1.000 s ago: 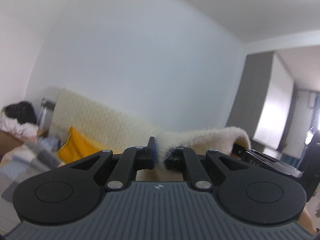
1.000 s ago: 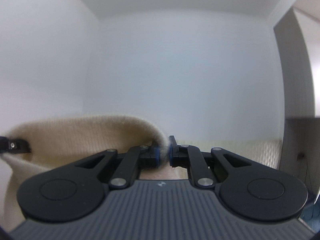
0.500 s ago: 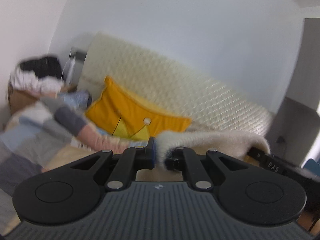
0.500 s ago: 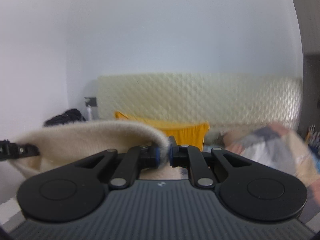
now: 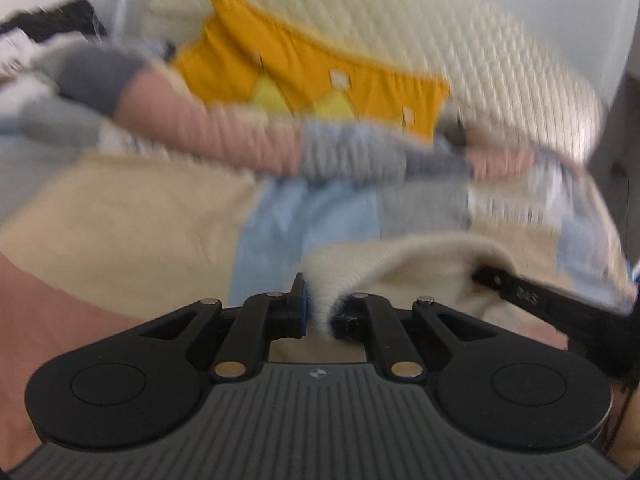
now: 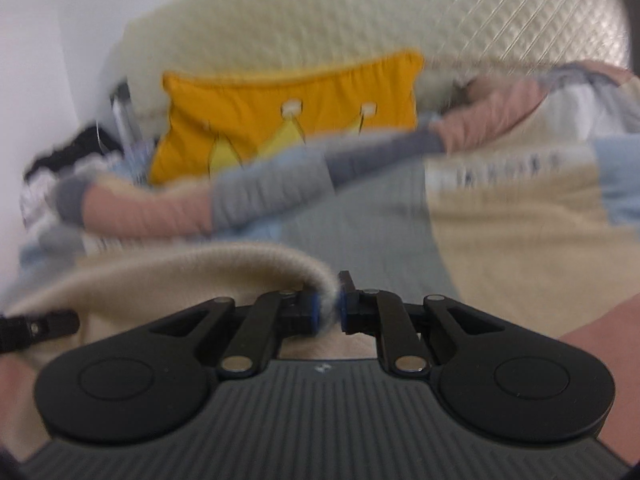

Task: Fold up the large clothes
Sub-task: 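Lower the sweater flat onto the bed and open both tools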

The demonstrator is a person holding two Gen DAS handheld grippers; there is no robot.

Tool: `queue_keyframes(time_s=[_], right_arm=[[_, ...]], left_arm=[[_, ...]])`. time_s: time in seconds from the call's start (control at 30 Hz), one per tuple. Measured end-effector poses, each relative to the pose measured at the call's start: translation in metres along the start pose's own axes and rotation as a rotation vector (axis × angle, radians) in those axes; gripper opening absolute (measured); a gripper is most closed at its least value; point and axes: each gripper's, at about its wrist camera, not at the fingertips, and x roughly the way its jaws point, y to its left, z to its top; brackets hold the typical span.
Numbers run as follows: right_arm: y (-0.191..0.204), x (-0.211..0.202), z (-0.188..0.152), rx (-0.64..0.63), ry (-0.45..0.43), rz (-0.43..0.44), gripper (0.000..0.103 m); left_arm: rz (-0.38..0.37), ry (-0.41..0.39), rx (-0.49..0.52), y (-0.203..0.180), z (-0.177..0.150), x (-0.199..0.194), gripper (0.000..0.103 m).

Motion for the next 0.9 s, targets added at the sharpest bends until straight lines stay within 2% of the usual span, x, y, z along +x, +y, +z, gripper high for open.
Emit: queue_keyframes(time_s=[0.13, 0.3, 0.47, 0.5, 0.53, 0.57, 0.6, 0.63, 0.67, 0.7, 0.8, 0.9], right_arm=[[-0.003, 0.021, -0.026, 0.02, 0.056, 0.006, 0.019], [-0.005, 0.04, -0.037, 0.014, 0.027, 0.038, 0.019], [-0.013, 0.05, -0.044, 0.046, 0.03, 0.069, 0.019], [-0.013, 0.055, -0.044, 0.043, 0.029, 0.067, 0.019], [-0.013, 0.053, -0.044, 0.046, 0.024, 0.07, 0.02], [-0.014, 0.048, -0.043, 0.06, 0.011, 0.083, 0.02], [-0.016, 0.043, -0.042, 0.078, -0.001, 0.102, 0.028], [-0.021, 0.034, -0.041, 0.107, -0.01, 0.126, 0.036], [-0.025, 0.027, -0.04, 0.143, -0.008, 0.148, 0.054], [-0.031, 0.017, -0.041, 0.188, -0.008, 0.167, 0.065], [-0.034, -0.006, -0.046, 0.209, -0.019, 0.173, 0.066], [-0.036, -0.027, -0.048, 0.224, -0.024, 0.152, 0.067]], left_arm=[[0.036, 0.04, 0.041, 0.001, -0.013, 0.018, 0.008], [0.062, 0.08, 0.052, -0.001, -0.016, 0.025, 0.009], [0.085, 0.091, 0.097, -0.015, -0.012, 0.009, 0.012], [0.08, 0.098, 0.095, -0.017, -0.01, 0.007, 0.02], [0.059, 0.101, 0.087, -0.019, -0.006, 0.0, 0.036], [0.032, 0.099, 0.08, -0.022, -0.003, -0.007, 0.046], [0.012, 0.088, 0.084, -0.025, 0.0, -0.016, 0.058], [0.006, 0.073, 0.098, -0.029, 0.002, -0.025, 0.061], [0.01, 0.063, 0.113, -0.033, 0.005, -0.032, 0.061], [0.013, 0.061, 0.117, -0.036, 0.007, -0.039, 0.061], [-0.02, 0.051, 0.077, -0.041, 0.01, -0.061, 0.061], [-0.022, 0.024, 0.076, -0.048, 0.008, -0.083, 0.061]])
